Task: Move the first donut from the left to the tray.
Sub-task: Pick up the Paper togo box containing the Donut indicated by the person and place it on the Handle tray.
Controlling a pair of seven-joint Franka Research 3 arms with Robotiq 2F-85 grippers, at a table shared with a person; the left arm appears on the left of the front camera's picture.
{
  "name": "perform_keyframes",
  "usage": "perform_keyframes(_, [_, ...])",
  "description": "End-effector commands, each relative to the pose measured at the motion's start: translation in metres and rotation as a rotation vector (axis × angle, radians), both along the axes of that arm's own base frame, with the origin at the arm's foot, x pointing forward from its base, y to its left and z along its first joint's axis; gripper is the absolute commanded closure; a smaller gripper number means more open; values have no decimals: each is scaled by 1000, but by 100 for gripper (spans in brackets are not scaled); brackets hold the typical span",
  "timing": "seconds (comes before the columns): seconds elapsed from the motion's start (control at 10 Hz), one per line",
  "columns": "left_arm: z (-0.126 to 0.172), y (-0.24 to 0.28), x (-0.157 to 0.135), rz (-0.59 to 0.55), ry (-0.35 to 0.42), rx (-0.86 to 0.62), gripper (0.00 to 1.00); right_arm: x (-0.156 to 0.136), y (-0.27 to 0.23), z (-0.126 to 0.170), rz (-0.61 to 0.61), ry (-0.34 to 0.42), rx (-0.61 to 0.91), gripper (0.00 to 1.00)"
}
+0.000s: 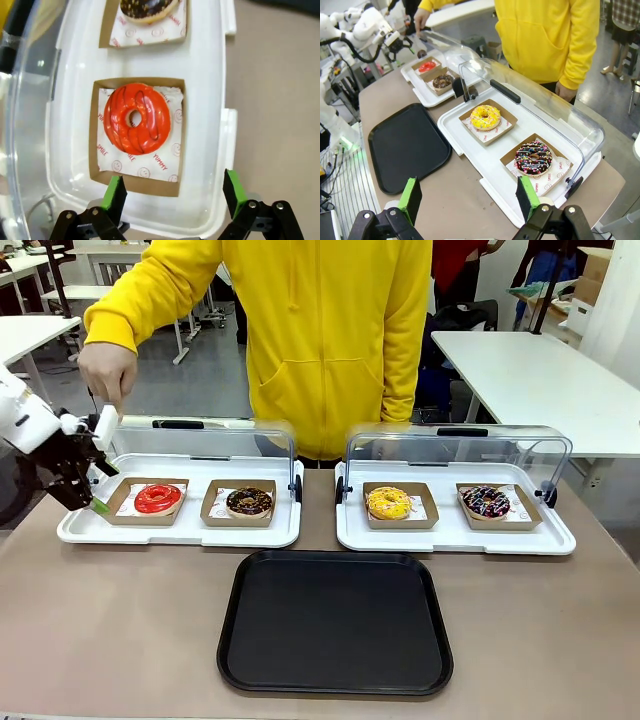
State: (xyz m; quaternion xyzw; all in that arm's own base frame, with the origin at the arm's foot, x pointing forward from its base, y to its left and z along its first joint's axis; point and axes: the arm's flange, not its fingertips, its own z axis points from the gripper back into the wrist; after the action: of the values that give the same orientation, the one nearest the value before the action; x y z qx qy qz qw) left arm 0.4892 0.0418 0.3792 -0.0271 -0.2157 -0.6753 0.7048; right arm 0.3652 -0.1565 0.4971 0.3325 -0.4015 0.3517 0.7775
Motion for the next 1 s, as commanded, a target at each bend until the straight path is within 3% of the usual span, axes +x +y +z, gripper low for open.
perform_keyframes(0.0, [-17, -2, 4, -33, -44, 54, 0, 2, -1, 1, 8, -28, 10, 0])
perform_keyframes(0.9, [-58, -4, 25, -22, -57, 145, 0, 2, -1, 1, 8, -28, 10, 0])
